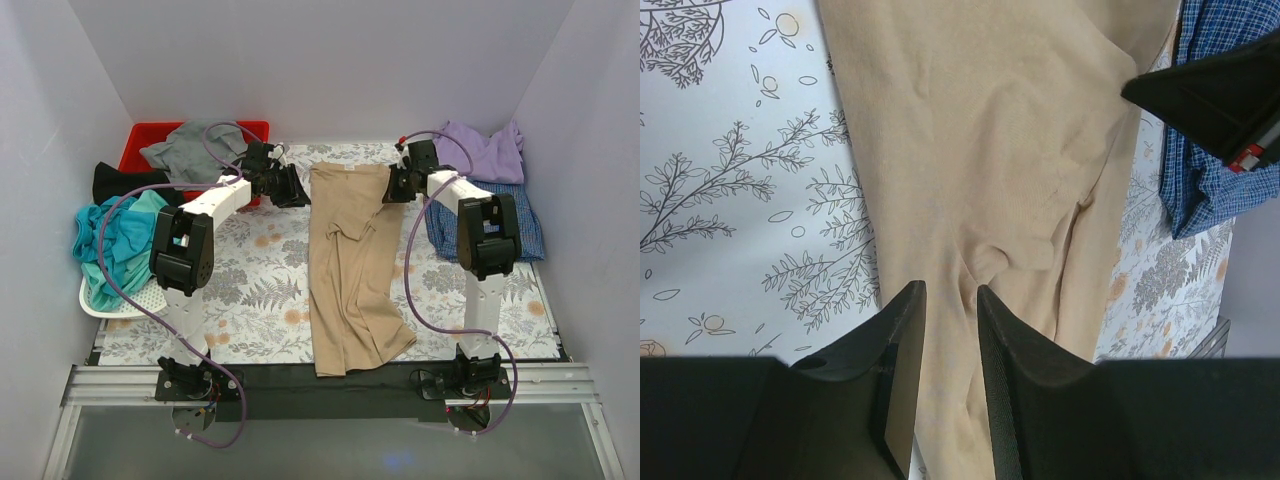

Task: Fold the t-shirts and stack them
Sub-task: Fold the tshirt

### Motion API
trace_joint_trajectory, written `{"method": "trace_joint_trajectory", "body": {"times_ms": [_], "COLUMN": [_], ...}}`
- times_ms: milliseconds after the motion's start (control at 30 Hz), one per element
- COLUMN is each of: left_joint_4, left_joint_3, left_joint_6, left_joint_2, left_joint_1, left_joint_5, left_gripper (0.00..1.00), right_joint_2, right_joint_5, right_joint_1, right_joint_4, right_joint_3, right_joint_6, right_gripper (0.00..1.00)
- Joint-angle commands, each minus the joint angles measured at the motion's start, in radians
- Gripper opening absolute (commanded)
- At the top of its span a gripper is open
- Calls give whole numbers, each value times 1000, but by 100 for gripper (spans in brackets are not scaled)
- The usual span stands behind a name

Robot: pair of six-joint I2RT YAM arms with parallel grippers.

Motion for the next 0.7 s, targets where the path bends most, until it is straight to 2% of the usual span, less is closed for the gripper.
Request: {"method": "trace_joint_trajectory", "body": {"times_ms": [0,200,400,433,467,533,567,667], "left_joint_4": [2,6,8,8,14,28,43,49], "left_joint_3": [25,18,28,39,47,64,88,175], "left_joint_6": [3,0,-2,-2,-2,-6,-9,-26], "left_joint_2": [-12,-14,-3,1,4,18,26,70], "left_joint_1": [2,2,2,2,2,2,2,2], "left_joint_5": [8,14,34,47,57,105,119,178], "left_gripper": [26,26,26,26,26,26,26,27], "right_joint_2": [-146,-223,-206,-206,-206,-217,-226,-229], "right_joint_5": [-1,22,46,49,61,98,141,233], "right_joint_1": [-2,-4,-2,-2,-2,-4,-2,-2], "right_joint_4": [85,111,111,111,111,123,128,137], "right_joint_3": [-61,-139,-159,-159,-159,-165,-162,-127], "right_joint_6": [-7,-7,6,5,6,16,17,14], "right_gripper": [1,1,1,3,14,24,32,39]}}
